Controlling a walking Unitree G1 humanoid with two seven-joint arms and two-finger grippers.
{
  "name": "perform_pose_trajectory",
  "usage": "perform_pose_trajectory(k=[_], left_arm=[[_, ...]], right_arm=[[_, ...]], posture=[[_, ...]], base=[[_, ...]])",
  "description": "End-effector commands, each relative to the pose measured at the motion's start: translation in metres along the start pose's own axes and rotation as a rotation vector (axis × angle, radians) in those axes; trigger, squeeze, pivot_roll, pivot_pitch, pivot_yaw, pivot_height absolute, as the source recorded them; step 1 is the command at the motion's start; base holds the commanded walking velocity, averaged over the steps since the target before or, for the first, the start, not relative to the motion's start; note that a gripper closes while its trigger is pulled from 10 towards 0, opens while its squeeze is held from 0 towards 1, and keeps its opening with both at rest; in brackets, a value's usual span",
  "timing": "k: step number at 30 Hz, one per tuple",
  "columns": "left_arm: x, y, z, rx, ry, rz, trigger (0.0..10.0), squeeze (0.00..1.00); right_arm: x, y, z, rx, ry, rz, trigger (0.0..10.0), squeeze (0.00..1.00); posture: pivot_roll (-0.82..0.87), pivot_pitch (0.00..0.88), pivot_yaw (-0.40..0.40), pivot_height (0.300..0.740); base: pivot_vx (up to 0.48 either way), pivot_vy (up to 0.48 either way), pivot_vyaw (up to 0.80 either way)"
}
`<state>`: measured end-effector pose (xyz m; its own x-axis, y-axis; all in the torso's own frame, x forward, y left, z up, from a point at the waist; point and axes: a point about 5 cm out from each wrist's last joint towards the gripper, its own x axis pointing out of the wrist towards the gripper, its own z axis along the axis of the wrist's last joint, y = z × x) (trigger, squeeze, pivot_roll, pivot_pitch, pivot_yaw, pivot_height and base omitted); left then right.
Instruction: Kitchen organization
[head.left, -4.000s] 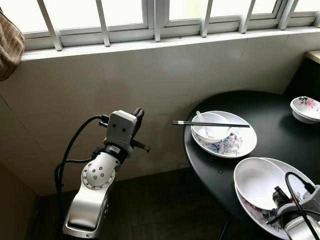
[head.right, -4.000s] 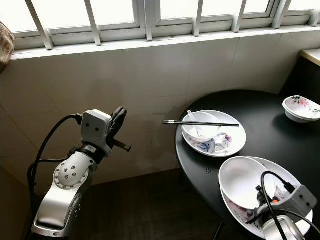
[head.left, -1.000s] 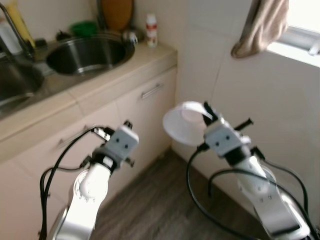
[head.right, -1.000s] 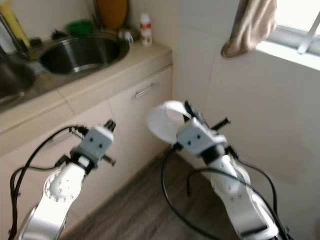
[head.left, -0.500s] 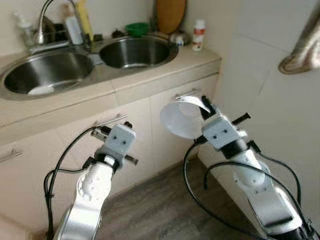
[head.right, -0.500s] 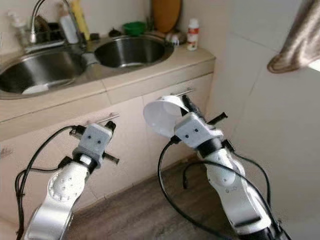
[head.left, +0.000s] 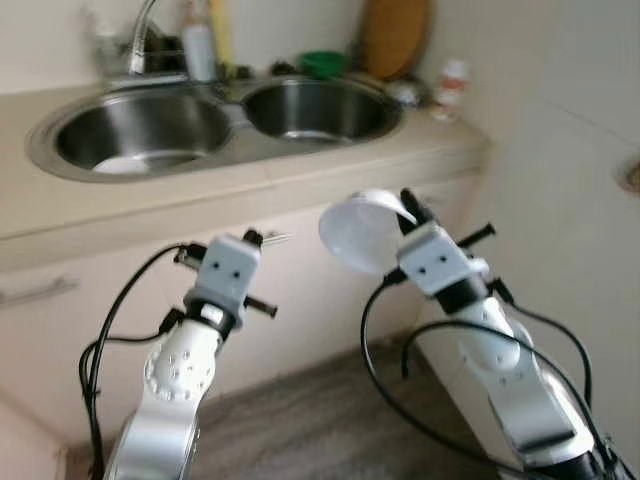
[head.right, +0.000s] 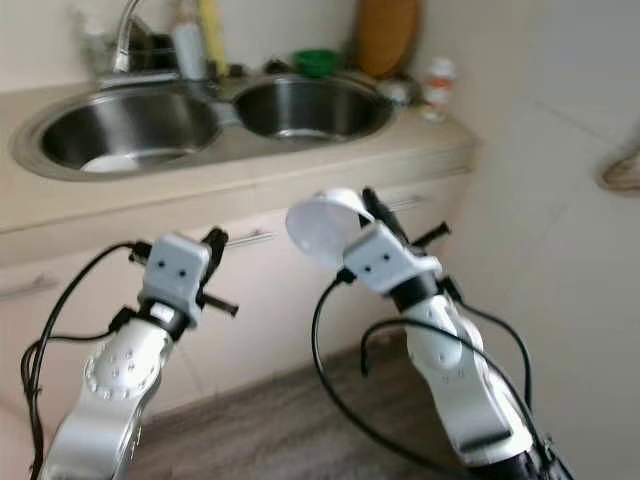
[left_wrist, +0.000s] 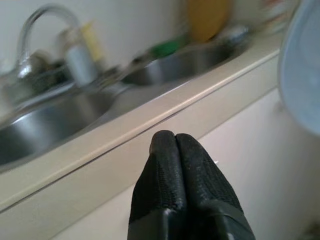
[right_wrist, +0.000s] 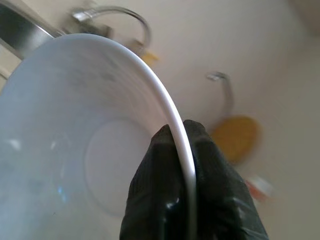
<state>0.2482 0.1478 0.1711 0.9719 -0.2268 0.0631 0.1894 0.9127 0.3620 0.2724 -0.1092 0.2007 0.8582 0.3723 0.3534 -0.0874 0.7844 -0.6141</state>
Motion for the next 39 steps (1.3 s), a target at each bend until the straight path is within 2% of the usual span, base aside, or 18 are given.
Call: perform_pose_trajectory(k=[1, 15, 18, 24, 29, 32, 39], left_arm=[[0.002, -0.003, 0.005, -0.011, -0.024, -0.014, 10.0, 0.00], [0.004, -0.004, 0.007, -0.019, -0.043, -0.019, 10.0, 0.00], [0.005, -0.005, 0.007, -0.020, -0.043, -0.023, 10.0, 0.00], [0.005, -0.007, 0.011, -0.031, -0.067, -0.025, 10.0, 0.00], [0.006, -0.009, 0.012, -0.033, -0.074, -0.032, 10.0, 0.00], [0.006, -0.009, 0.012, -0.035, -0.077, -0.032, 10.0, 0.00], [0.007, -0.009, 0.013, -0.047, -0.090, -0.026, 10.0, 0.00]], right_arm=[[-0.003, -0.006, -0.006, -0.012, 0.026, -0.021, 10.0, 0.00], [0.007, -0.024, -0.006, 0.030, 0.047, -0.107, 10.0, 0.00], [0.010, -0.024, -0.005, -0.006, 0.043, -0.104, 10.0, 0.00], [0.010, -0.024, -0.005, 0.013, 0.049, -0.112, 10.0, 0.00], [0.012, -0.031, -0.006, 0.045, 0.056, -0.156, 10.0, 0.00], [0.013, -0.037, -0.008, 0.067, 0.067, -0.186, 10.0, 0.00], [0.019, -0.048, -0.014, 0.049, 0.094, -0.221, 10.0, 0.00]], posture=[[0.13, 0.000, -0.049, 0.740], [0.13, 0.000, -0.051, 0.740], [0.13, 0.000, -0.051, 0.740], [0.13, 0.000, -0.052, 0.740], [0.13, 0.000, -0.051, 0.740], [0.13, 0.000, -0.051, 0.740], [0.13, 0.000, -0.053, 0.740]], base=[[0.465, 0.000, 0.80], [0.466, 0.000, 0.00], [0.380, 0.000, 0.80], [0.000, 0.000, 0.80], [0.000, 0.000, 0.75], [0.000, 0.000, 0.00], [0.000, 0.000, 0.00]])
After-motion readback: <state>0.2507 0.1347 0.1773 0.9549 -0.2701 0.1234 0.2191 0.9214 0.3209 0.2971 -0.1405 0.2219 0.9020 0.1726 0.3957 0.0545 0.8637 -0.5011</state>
